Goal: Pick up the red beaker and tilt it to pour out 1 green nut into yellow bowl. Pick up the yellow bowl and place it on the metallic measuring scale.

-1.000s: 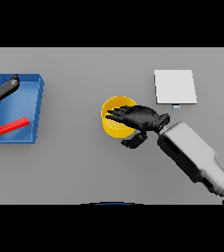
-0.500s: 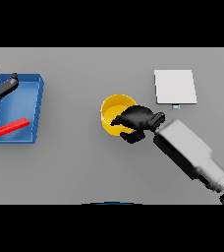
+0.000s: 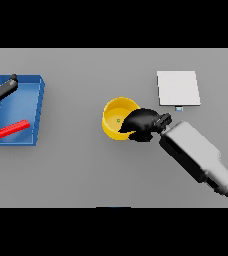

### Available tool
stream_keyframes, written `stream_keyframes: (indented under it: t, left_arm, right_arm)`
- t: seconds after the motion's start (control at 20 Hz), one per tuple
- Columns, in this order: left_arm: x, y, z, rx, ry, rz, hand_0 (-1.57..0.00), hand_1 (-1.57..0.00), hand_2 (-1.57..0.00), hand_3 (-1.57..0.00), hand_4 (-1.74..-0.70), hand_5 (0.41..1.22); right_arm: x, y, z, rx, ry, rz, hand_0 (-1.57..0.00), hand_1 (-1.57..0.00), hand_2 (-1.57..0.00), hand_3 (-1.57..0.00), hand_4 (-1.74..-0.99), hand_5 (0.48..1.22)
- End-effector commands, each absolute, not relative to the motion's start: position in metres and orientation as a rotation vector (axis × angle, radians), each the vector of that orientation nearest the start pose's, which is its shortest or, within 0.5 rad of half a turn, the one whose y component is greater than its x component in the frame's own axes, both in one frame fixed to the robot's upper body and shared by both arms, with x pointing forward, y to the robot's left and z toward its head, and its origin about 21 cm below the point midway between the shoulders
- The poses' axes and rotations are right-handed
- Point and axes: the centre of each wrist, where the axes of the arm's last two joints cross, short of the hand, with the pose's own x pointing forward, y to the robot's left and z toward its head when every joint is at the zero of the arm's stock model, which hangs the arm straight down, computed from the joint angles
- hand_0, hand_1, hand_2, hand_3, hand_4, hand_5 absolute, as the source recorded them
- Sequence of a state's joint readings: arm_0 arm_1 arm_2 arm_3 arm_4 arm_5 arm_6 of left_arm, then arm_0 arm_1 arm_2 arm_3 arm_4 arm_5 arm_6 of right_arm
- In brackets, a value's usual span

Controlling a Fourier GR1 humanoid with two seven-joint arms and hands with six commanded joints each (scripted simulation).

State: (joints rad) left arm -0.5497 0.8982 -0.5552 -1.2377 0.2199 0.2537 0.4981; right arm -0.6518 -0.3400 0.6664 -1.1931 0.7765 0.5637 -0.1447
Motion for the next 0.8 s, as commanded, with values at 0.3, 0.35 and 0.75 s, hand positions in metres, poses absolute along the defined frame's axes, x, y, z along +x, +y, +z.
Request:
stream_keyframes:
  t: [0.3,0.35,0.75]
  left_arm:
    - [0.341,0.328,0.119,0.734,-1.094,-0.536,0.00,0.00,0.00,0.00,-0.80,0.723]
    - [0.340,0.332,0.117,0.741,-1.081,-0.534,0.00,0.00,0.00,0.00,-0.80,0.721]
    - [0.341,0.330,0.119,0.730,-1.096,-0.537,0.00,0.00,0.00,0.00,-0.80,0.723]
  right_arm:
    - [0.346,-0.136,0.088,-0.253,-1.199,2.026,-1.55,-1.55,-1.49,-1.33,-1.732,1.215]
    - [0.346,-0.136,0.101,-0.276,-1.209,2.027,-1.55,-1.55,-1.51,-1.38,-1.731,1.216]
    - [0.346,-0.158,0.143,-0.397,-1.202,1.967,-1.57,-1.57,-1.56,-1.25,-1.720,1.219]
